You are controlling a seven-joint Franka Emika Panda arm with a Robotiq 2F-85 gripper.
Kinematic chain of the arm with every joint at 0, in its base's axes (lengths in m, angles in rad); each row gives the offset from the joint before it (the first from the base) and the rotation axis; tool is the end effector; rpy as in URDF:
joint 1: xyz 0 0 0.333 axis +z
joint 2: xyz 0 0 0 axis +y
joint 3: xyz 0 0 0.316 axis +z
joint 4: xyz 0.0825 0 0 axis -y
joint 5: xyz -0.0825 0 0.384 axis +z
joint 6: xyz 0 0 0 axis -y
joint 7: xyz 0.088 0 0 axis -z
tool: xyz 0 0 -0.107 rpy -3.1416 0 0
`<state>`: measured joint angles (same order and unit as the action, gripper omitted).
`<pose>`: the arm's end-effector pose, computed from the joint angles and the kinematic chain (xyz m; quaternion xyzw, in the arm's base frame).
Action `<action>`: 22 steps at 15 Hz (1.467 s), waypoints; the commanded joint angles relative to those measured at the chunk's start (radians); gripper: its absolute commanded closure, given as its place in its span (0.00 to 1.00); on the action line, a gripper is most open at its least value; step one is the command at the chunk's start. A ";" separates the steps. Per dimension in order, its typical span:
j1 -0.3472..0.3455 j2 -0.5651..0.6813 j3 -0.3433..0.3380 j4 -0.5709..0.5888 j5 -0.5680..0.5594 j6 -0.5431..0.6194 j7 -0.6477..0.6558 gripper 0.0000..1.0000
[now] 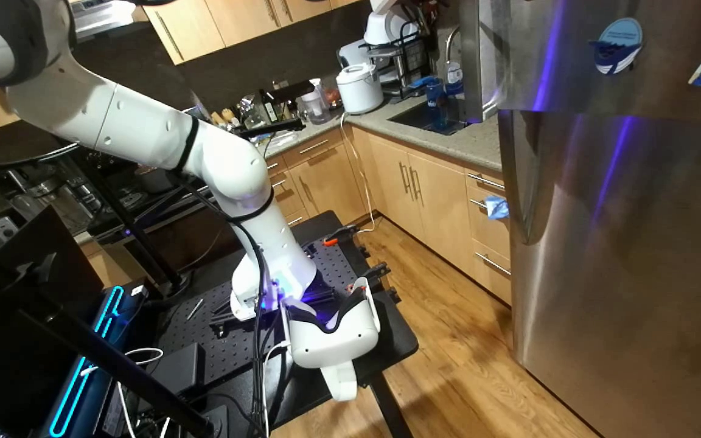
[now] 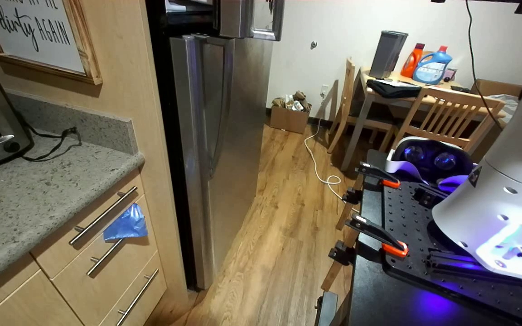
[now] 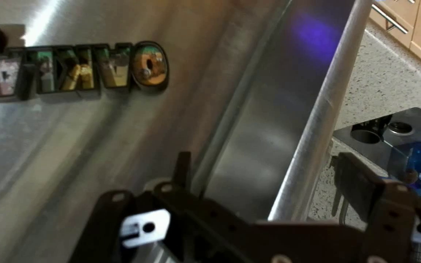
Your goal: Open the upper fridge door
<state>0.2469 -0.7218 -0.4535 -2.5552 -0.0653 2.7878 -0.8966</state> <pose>0.3881 -0.1136 0.5838 0.8400 0.3067 0.4330 0.1132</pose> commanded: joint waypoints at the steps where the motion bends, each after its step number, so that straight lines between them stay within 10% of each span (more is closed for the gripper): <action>1: -0.059 -0.021 0.060 -0.022 0.004 -0.018 0.017 0.00; 22: -0.091 -0.238 0.065 -0.150 -0.005 -0.026 0.031 0.00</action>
<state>0.1547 -0.9593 -0.3880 -2.7065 -0.0664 2.7638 -0.8698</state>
